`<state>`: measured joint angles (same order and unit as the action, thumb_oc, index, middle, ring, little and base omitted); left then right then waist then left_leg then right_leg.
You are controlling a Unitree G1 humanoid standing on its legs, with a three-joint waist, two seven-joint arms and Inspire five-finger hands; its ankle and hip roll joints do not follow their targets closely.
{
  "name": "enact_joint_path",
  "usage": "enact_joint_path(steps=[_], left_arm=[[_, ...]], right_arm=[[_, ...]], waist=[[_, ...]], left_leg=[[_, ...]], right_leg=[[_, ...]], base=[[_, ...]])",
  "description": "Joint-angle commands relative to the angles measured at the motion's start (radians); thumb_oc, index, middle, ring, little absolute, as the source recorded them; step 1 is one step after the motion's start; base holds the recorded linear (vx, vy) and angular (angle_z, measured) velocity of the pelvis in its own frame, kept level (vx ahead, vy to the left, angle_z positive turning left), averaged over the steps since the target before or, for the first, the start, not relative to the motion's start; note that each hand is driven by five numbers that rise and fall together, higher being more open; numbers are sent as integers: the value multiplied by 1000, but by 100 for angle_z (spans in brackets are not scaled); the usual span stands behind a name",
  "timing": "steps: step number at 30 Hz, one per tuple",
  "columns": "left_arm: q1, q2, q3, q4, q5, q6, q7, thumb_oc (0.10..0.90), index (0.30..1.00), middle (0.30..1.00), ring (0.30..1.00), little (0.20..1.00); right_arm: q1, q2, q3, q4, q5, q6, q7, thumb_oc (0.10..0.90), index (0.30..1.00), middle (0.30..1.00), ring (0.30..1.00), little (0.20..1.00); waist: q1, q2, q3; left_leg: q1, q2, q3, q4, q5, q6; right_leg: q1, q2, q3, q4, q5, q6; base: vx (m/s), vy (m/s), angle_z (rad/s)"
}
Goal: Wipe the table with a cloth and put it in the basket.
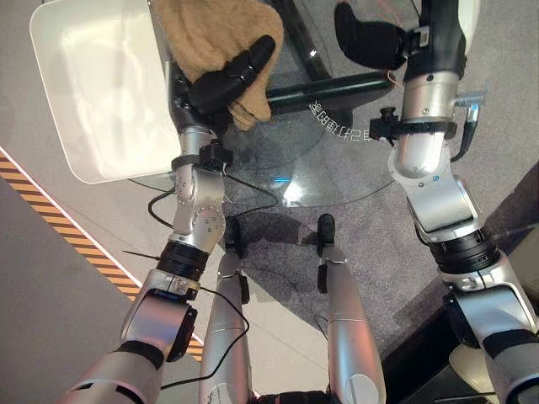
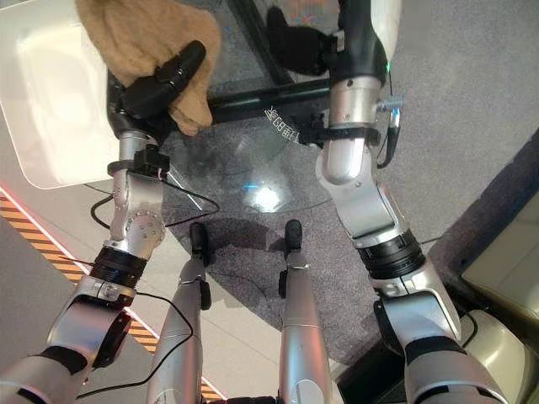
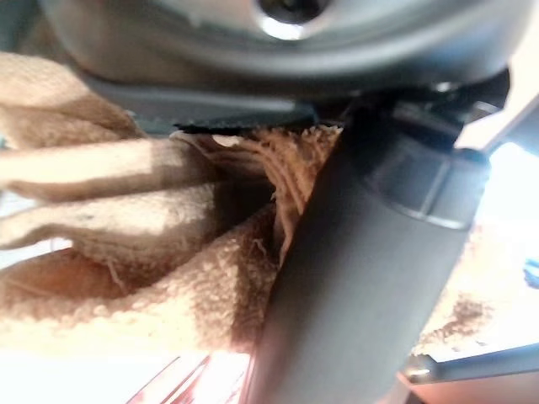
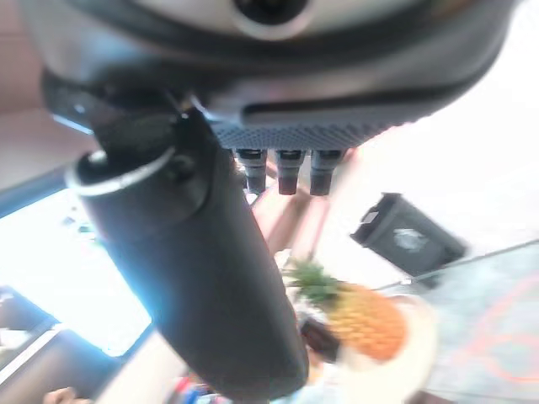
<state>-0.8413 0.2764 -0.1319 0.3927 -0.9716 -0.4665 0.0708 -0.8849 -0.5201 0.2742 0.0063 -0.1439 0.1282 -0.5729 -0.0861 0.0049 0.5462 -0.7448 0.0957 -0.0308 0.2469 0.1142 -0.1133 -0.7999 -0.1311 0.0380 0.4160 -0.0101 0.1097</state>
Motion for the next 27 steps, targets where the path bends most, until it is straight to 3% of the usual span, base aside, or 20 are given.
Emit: enact_joint_path(steps=[1,13,27], left_arm=[[-89,41,36,-143,30,-157,-77,100,300,300,300,200],[-21,95,97,-91,24,-233,-91,100,300,300,300,200],[29,187,176,36,4,-335,36,100,300,300,300,200]], right_arm=[[-76,-19,-115,-60,0,-52,-89,800,900,900,900,900],[67,-21,-170,62,78,-74,-169,800,900,900,900,900],[159,-67,-195,353,219,-144,-229,800,900,900,900,900]], waist=[[20,-17,-26],[18,-5,-26],[28,-1,-26]], left_leg=[[25,-89,45,2,-57,65],[11,-86,44,15,-66,62],[1,-85,37,25,-76,57]], right_leg=[[70,130,-76,-69,-37,-79],[55,133,-74,-50,-49,-78],[46,135,-82,-41,-64,-81]], base=[[0,0,0],[0,0,0],[-2,-6,-3]])
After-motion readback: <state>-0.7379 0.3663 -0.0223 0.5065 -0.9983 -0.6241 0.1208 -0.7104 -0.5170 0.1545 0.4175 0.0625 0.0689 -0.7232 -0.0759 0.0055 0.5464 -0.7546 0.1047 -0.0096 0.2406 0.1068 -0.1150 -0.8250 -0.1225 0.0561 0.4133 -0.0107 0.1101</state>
